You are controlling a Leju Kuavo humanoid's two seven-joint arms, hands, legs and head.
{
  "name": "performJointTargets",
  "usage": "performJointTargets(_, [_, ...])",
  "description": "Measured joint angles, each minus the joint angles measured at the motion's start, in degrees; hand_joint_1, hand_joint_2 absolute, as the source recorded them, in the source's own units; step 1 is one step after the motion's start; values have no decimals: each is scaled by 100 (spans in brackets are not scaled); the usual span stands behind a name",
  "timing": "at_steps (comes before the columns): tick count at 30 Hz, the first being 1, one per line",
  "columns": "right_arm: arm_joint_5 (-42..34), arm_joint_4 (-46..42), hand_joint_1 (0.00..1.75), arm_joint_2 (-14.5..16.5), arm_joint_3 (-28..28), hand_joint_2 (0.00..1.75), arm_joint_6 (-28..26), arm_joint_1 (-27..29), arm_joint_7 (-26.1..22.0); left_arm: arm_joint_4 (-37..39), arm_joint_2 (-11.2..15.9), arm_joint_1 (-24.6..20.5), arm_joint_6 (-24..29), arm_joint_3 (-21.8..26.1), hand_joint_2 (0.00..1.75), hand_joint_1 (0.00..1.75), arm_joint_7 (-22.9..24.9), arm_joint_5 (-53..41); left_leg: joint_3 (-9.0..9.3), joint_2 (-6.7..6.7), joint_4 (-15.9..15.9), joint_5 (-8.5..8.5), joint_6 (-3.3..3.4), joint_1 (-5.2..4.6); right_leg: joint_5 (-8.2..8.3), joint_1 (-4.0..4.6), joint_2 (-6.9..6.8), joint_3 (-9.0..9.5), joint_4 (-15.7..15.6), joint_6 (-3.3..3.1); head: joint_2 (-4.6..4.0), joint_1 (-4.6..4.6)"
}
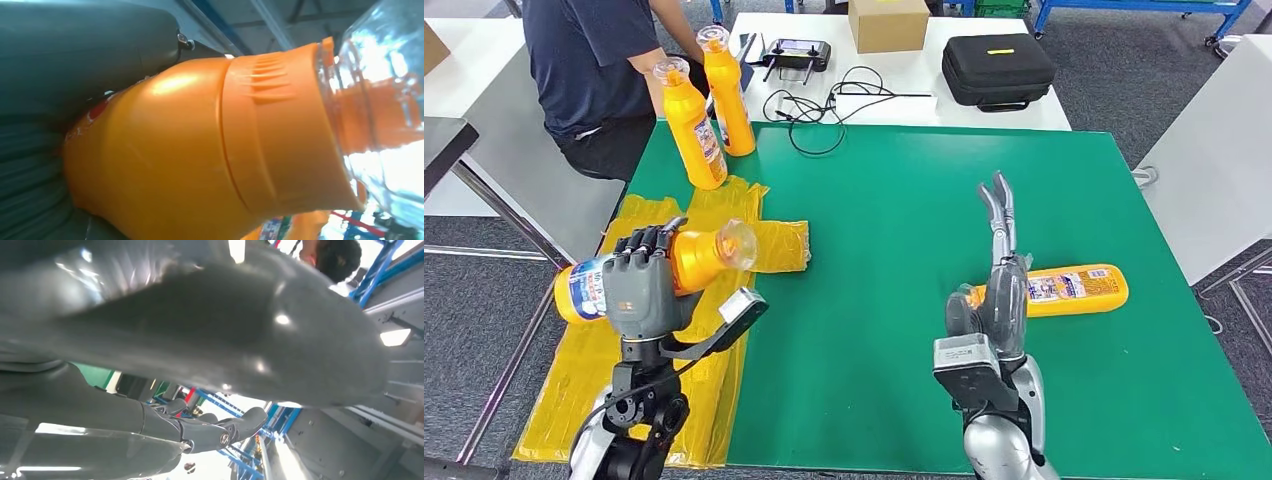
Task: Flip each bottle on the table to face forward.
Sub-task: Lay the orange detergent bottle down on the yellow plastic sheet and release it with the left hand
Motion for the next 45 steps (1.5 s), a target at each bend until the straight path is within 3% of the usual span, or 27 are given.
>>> performJointTargets(5, [6,-144,0,-101,-86,0,85,177,-14,429,265,-237,0,-655,175,175,479,-20,-1,1,0,0,0,-2,0,-1,0,1,0,0,0,2])
performJointTargets(9, [138,-343,0,-153,-186,0,179,361,96,822,361,-434,0,-936,175,175,487,-15,0,-6,0,0,0,-5,0,-4,-5,1,-1,0,0,2])
performJointTargets(16, [378,-874,0,-175,-459,0,331,797,207,2155,345,-943,0,-1282,175,175,388,-18,-1,-4,0,0,1,-5,0,-3,-8,1,-1,0,1,0])
performJointTargets(22, [515,-1133,0,-125,-589,0,472,977,242,3570,251,-1182,-238,-2086,175,175,396,-15,-1,2,0,-1,0,-5,0,-3,-4,0,0,0,0,1])
performJointTargets(23, [531,-1159,0,-114,-600,0,479,1003,245,3753,238,-1185,-302,-2191,175,161,358,-10,-1,4,0,-1,0,-4,0,-3,-3,-1,0,0,0,1])
performJointTargets(26, [568,-1212,0,-89,-640,0,481,1075,269,4133,216,-1200,-455,-2365,175,30,263,59,-2,-1,-1,-1,0,-4,-1,-3,-4,0,-1,0,1,1])
performJointTargets(27, [583,-1223,0,-81,-650,0,487,1090,283,4216,211,-1222,-521,-2389,175,0,244,102,0,-5,-1,-1,0,-4,-1,-2,-6,4,-1,0,1,0])
performJointTargets(31, [641,-1240,0,-24,-674,0,592,1109,345,4420,188,-1367,-957,-2415,175,0,163,286,26,-19,-5,-3,-1,-4,-6,-2,-14,37,-2,-3,0,0])
performJointTargets(35, [701,-1240,0,44,-682,0,698,1106,393,4508,178,-1492,-1309,-2402,0,0,129,361,53,-28,-7,-2,0,-4,-6,-1,-20,67,-3,-4,0,1])
performJointTargets(45, [880,-1210,0,226,-742,0,846,1071,429,4619,178,-1612,-1435,-2142,0,0,142,543,87,-31,-6,3,3,-4,-4,-1,-23,103,-1,-2,1,1])
